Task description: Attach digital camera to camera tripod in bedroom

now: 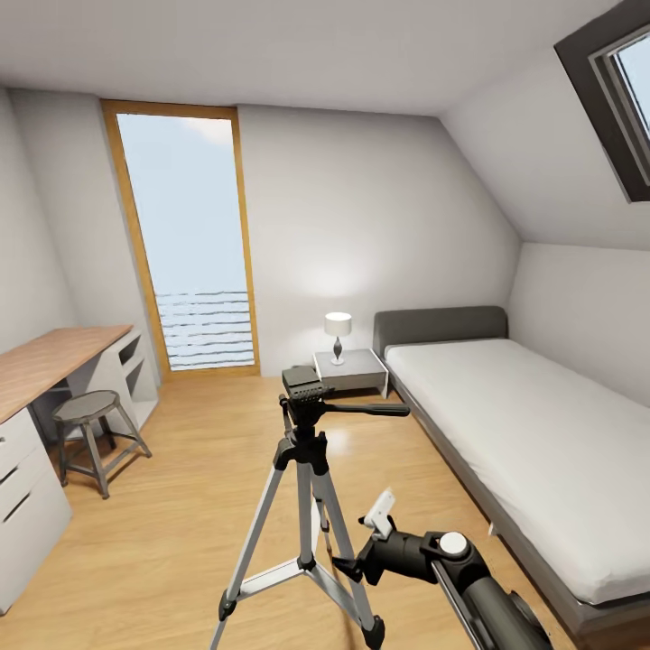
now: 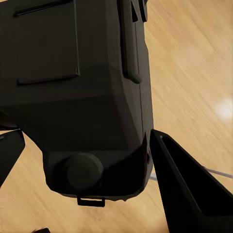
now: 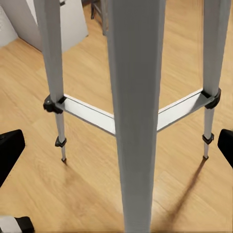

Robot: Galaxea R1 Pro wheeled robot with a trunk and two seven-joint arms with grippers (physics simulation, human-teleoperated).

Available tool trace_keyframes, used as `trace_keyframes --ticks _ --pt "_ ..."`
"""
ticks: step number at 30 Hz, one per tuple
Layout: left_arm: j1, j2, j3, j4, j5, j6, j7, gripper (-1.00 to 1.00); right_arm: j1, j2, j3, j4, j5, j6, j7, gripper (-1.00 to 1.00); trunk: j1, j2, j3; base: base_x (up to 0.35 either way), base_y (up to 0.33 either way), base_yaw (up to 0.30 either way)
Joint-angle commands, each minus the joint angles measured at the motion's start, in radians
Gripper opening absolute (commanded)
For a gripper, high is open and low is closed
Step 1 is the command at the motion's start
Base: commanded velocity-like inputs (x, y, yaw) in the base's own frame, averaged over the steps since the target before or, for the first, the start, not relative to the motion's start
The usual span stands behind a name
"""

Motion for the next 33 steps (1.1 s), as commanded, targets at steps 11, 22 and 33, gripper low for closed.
trace_keyframes --ticks 11,22,33 --pt "-0.001 0.000 -0.002 -0.001 0.009 0.003 0.001 -1.00 -0.007 0.037 -0.001 0.041 0.008 -0.004 0.001 1.00 0.001 -0.002 -0.002 0.000 0.000 0.000" --pt "-0.002 0.000 -0.005 0.001 0.009 0.003 -0.001 -1.00 -0.007 0.068 -0.005 0.044 0.004 -0.006 -0.010 1.00 0.001 -0.002 -0.002 0.000 0.000 0.000" --pt "-0.003 0.000 -0.005 0.000 0.009 0.004 -0.002 -1.00 -0.007 0.074 -0.007 0.045 0.007 -0.064 -0.034 1.00 0.001 -0.002 -0.002 0.000 0.000 0.000"
